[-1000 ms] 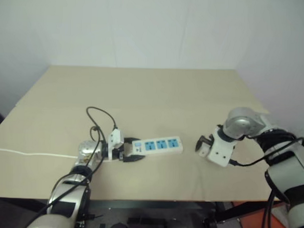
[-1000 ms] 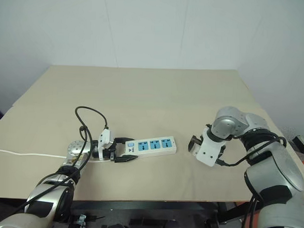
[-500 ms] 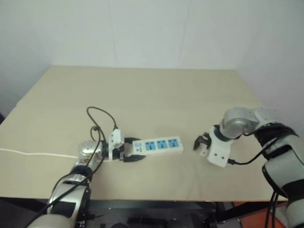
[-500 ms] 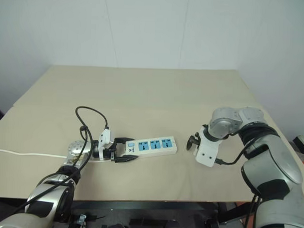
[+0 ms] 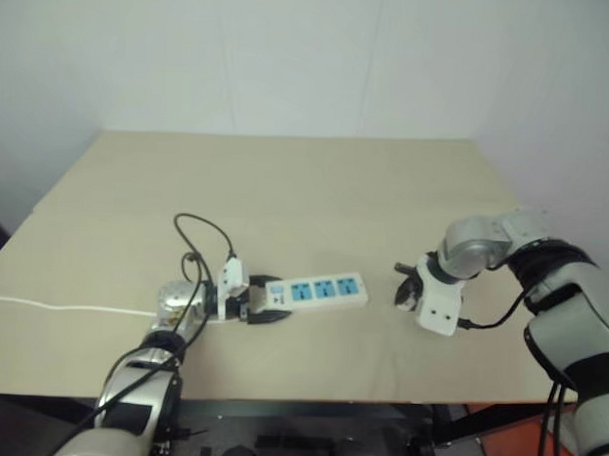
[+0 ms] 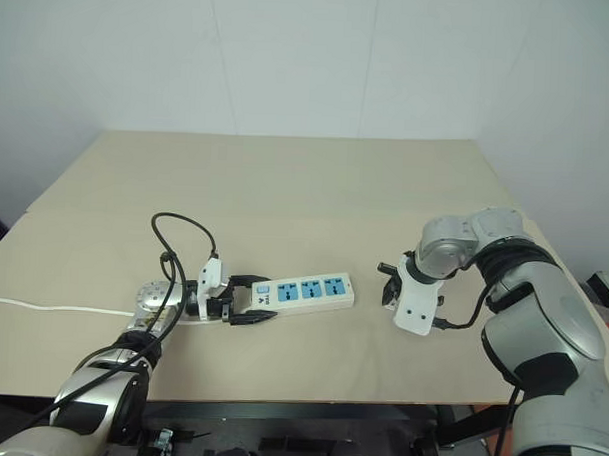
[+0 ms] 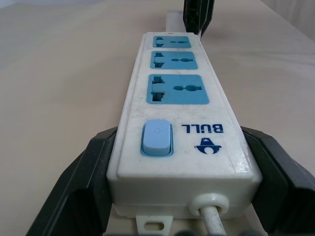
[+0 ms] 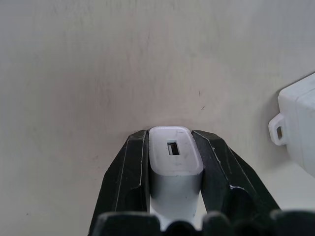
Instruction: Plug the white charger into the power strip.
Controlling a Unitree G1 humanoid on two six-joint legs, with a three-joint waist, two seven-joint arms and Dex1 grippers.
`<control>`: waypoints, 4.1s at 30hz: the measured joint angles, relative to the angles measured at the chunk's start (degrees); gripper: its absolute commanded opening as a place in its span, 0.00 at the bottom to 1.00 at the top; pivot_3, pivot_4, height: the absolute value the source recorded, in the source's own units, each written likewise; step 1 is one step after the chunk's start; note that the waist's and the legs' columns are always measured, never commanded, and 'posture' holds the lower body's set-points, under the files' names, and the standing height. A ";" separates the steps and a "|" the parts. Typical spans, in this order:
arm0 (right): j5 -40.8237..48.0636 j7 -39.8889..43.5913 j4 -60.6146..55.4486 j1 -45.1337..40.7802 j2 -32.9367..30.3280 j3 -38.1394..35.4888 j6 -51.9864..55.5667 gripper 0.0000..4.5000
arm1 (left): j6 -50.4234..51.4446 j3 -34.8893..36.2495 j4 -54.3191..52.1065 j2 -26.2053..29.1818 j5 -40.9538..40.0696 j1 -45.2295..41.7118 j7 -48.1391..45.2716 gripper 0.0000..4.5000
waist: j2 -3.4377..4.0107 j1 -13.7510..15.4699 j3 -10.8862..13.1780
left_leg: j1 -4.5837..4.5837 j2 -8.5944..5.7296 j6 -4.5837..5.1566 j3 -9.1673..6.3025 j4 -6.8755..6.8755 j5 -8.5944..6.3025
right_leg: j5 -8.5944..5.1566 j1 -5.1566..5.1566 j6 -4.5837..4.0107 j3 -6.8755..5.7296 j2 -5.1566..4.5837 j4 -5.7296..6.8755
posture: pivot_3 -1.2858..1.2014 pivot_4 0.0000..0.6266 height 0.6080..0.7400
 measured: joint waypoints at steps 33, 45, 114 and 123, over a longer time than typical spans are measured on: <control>80.15 15.29 -47.45 30.24 23.00 -39.34 98.54 0.25 | 3.56 -3.17 1.55 -0.11 0.55 -3.37 -8.06 0.73 | 0.00 0.76 0.01 | -0.42 0.01 0.00 -0.20 0.05 0.00 | -0.02 -0.21 0.04 -0.17 0.01 -0.01 | 0.52 0.24 1.00; 73.36 21.54 -38.08 30.24 25.31 -37.53 91.90 0.25 | 3.85 -3.21 1.53 0.02 0.53 -3.36 -8.10 0.73 | 0.00 0.66 0.01 | -0.40 0.01 0.00 -0.20 0.05 0.00 | -0.03 -0.21 0.05 -0.18 0.02 -0.01 | 0.52 0.24 1.00; 65.87 30.14 -16.28 30.32 28.69 -39.61 62.24 0.25 | 4.10 -3.46 1.90 0.26 0.86 -3.47 -8.28 0.73 | 0.01 0.24 -0.03 | -0.14 0.01 0.00 -0.20 0.04 -0.01 | -0.05 0.02 0.08 -0.16 0.02 -0.01 | 0.52 0.24 1.00; 65.11 30.18 -14.39 29.33 29.20 -39.61 61.01 0.25 | 4.57 -3.46 2.01 0.57 0.89 -3.47 -8.24 0.73 | 0.02 -0.01 -0.07 | -0.03 0.02 0.00 -0.20 0.04 -0.01 | -0.05 0.09 0.08 -0.14 0.04 0.01 | 0.52 0.24 1.00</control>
